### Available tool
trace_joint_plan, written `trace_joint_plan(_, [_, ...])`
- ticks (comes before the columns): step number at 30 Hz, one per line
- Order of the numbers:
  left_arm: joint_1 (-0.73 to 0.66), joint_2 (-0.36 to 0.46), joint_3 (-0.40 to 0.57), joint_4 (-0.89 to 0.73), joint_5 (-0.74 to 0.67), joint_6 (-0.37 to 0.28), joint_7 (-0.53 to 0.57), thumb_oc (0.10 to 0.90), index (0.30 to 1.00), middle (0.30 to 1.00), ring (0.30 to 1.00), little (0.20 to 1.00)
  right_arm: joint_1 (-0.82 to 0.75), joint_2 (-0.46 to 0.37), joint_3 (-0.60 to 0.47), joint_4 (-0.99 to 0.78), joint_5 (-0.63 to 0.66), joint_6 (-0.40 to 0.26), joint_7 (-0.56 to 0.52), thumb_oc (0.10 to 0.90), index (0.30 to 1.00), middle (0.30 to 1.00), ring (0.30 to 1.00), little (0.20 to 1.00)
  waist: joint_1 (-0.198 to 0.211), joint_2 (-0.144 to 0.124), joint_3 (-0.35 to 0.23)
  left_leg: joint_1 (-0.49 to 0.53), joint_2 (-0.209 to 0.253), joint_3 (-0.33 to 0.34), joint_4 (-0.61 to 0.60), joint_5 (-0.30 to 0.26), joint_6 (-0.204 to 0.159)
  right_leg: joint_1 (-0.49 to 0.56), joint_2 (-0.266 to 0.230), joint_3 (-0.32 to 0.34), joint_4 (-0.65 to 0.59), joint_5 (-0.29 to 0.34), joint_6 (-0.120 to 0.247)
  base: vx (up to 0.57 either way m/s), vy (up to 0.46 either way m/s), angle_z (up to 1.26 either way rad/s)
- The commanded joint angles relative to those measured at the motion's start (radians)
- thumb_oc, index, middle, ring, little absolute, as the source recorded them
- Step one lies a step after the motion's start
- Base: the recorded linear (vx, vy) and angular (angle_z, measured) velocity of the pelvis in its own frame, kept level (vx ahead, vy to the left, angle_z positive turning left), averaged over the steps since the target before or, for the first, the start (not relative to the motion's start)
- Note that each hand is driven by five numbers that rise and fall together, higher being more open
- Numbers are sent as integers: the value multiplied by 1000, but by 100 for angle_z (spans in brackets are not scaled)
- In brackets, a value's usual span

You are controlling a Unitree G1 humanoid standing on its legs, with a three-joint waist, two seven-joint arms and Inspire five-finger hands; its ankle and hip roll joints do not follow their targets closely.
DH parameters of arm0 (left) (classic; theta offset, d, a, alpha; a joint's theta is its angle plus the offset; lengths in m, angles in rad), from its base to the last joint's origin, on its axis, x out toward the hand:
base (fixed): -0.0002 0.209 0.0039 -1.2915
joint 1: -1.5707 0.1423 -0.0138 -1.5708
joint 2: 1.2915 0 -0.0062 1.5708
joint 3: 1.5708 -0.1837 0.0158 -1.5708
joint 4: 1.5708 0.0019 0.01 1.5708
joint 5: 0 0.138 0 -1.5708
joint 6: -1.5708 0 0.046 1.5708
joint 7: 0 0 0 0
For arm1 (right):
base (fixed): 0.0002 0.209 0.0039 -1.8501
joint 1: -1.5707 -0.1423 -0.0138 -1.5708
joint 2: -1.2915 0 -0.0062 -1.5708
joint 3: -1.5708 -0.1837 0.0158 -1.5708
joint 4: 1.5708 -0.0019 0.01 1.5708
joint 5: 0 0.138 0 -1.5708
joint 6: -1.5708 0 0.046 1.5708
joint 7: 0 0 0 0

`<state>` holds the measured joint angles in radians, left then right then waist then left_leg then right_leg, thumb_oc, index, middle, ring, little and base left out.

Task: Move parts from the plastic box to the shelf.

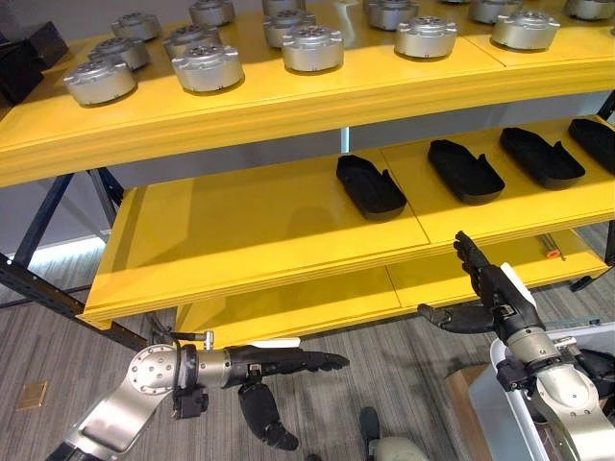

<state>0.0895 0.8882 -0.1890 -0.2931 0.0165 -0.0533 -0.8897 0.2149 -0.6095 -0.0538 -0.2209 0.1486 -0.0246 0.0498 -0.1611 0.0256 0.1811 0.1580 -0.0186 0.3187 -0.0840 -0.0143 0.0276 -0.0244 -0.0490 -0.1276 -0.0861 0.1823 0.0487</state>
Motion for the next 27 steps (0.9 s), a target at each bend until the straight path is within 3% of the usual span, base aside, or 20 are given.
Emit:
trace_joint_plan(1, [-93, 79, 49, -31, 114, -179, 136, 900, 1000, 1000, 1000, 1000, -161, -91, -53, -64, -102, -94, -73, 900, 1000, 1000, 1000, 1000, 10, 16, -34, 19, 29, 7, -3, -65, -11, 111, -36, -17, 46, -151, 108, 0, 0, 0])
trace_joint_plan(6, [-66, 83, 117, -64, 6, -164, 149, 900, 1000, 1000, 1000, 1000, -169, -96, -64, -65, -122, -71, -79, 900, 1000, 1000, 1000, 1000, 29, 18, -34, 20, 30, -7, -3, -64, -14, 128, -38, -29, 29, -149, 105, 0, 0, 0])
trace_joint_plan(9, [-46, 41, 160, -66, -69, -138, 158, 900, 1000, 1000, 1000, 1000, -162, -83, -72, -59, -151, -64, -100, 900, 1000, 1000, 1000, 1000, 39, 16, -37, 23, 32, -11, -3, -65, -17, 139, -39, -36, 19, -147, 105, 14, -6, 3])
trace_joint_plan(19, [21, -31, 195, -38, -101, -117, 147, 900, 1000, 1000, 1000, 1000, -128, -30, -113, -22, -197, -13, -266, 900, 1000, 1000, 1000, 1000, 36, 13, -45, 25, 33, -2, -3, -69, -13, 133, -29, -28, 40, -165, 97, -7, 21, 0])
trace_joint_plan(24, [38, -52, 171, -17, -134, -140, 170, 900, 1000, 1000, 1000, 1000, -107, -24, -131, -12, -192, 6, -318, 900, 1000, 1000, 1000, 1000, 21, 7, -43, 27, 26, 8, -3, -75, -3, 123, -20, -10, 53, -171, 96, -33, 78, -6])
trace_joint_plan(27, [39, -93, 169, -16, -250, -155, 205, 900, 1000, 1000, 1000, 1000, -50, -3, -171, -13, -203, 28, -351, 900, 1000, 1000, 1000, 1000, -15, 0, -35, 28, 16, 30, -3, -87, 3, 111, -21, 26, 27, -141, 111, -32, 140, -9])
